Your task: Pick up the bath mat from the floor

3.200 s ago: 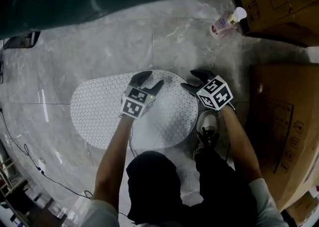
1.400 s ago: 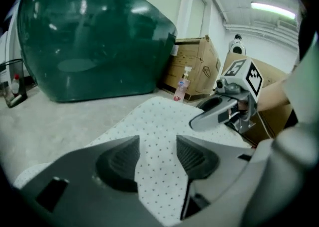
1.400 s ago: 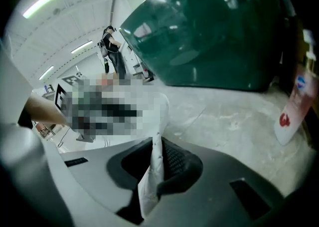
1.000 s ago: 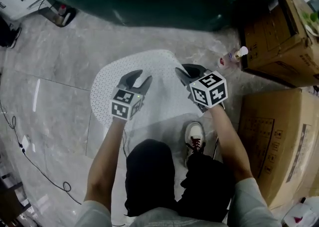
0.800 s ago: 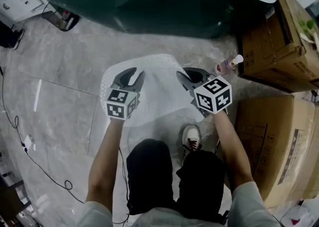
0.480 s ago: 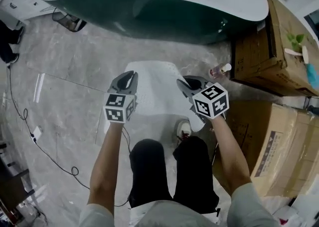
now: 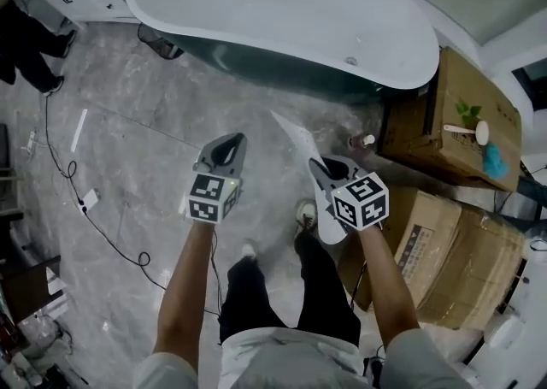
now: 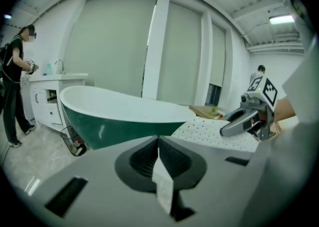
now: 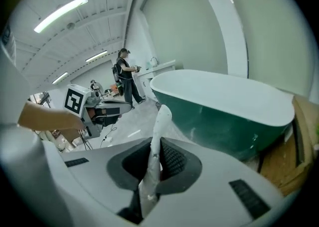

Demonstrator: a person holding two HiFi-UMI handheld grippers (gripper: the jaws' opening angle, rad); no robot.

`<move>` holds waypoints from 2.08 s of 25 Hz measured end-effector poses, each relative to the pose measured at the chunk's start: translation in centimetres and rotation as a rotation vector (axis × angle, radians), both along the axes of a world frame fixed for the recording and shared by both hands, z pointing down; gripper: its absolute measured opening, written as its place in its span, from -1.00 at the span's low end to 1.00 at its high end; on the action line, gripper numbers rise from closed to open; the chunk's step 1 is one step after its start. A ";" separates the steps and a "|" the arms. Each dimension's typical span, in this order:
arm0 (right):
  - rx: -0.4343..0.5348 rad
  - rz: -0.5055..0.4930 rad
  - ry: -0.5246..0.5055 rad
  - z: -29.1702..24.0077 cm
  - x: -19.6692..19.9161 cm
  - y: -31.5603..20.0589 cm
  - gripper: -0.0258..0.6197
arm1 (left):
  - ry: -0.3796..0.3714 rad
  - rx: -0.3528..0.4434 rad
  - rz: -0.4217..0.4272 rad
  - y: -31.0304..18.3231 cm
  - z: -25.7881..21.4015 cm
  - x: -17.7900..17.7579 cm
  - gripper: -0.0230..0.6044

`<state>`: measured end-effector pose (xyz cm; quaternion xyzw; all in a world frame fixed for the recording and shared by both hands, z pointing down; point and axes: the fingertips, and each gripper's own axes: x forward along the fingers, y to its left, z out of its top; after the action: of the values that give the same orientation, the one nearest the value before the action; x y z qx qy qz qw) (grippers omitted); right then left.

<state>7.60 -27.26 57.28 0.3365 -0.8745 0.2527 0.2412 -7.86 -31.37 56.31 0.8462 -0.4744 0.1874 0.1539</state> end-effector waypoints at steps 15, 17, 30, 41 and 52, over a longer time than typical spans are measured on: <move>0.368 0.136 0.095 -31.6 2.4 4.6 -0.80 | 0.106 0.244 -0.093 6.6 -27.7 -5.2 -0.85; 0.414 0.145 0.106 -34.9 1.7 5.8 -0.79 | 0.118 0.274 -0.085 8.0 -30.2 -5.7 -0.85; 0.651 0.161 0.125 -49.5 -2.5 11.1 -0.79 | 0.117 0.436 -0.061 13.7 -43.4 -12.4 -0.85; 0.772 0.178 0.061 -55.3 -5.0 13.8 -0.79 | 0.007 0.534 0.074 17.7 -50.6 -13.1 -0.85; 0.776 0.132 0.083 -54.5 -6.5 14.2 -0.79 | -0.002 0.536 0.089 17.9 -49.7 -12.6 -0.85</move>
<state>1.06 -13.04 2.79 0.4680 -0.8710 -0.0956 0.1146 -20.48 -13.43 6.65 0.8766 -0.4695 0.0623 -0.0846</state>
